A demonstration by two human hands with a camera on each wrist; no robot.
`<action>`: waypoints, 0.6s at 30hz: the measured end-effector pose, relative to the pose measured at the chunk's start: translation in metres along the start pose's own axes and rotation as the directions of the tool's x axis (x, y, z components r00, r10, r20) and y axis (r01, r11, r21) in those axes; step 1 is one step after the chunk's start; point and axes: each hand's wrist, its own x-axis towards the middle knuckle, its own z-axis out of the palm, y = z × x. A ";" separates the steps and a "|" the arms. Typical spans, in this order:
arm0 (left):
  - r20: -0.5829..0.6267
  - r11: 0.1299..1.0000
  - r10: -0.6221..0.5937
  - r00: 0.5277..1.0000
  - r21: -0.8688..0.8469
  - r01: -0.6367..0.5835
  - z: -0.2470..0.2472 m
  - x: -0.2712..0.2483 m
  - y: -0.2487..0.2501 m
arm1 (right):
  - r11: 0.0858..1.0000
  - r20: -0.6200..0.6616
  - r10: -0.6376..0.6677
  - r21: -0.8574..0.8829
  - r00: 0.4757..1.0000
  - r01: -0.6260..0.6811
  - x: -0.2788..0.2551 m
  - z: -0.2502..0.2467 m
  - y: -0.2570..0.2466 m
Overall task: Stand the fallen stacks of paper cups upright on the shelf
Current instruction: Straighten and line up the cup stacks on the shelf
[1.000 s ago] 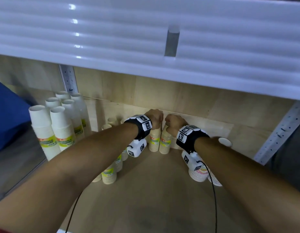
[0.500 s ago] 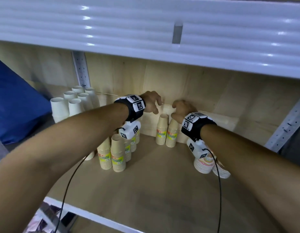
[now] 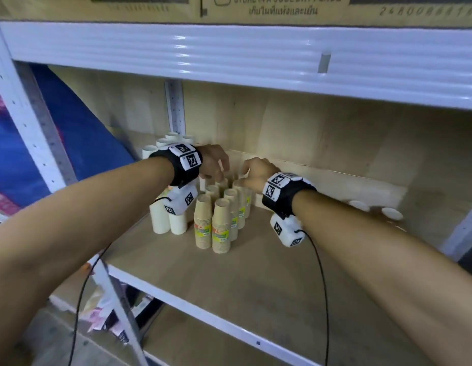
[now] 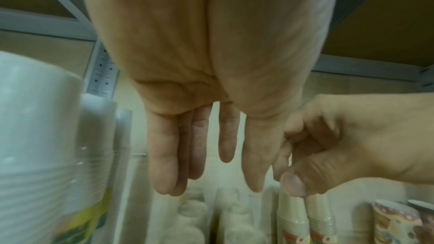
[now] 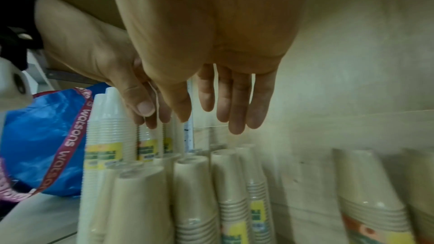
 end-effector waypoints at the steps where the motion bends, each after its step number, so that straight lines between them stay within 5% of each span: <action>1: 0.009 1.000 -0.006 1.000 0.010 0.006 0.002 -0.004 -0.005 | 1.000 0.014 -0.021 0.003 1.000 0.021 -0.003 0.003 -0.009; 18: 0.002 0.999 0.042 0.999 -0.006 -0.042 0.053 -0.026 -0.042 | 0.995 0.182 -0.094 -0.002 0.979 0.096 -0.029 0.049 -0.051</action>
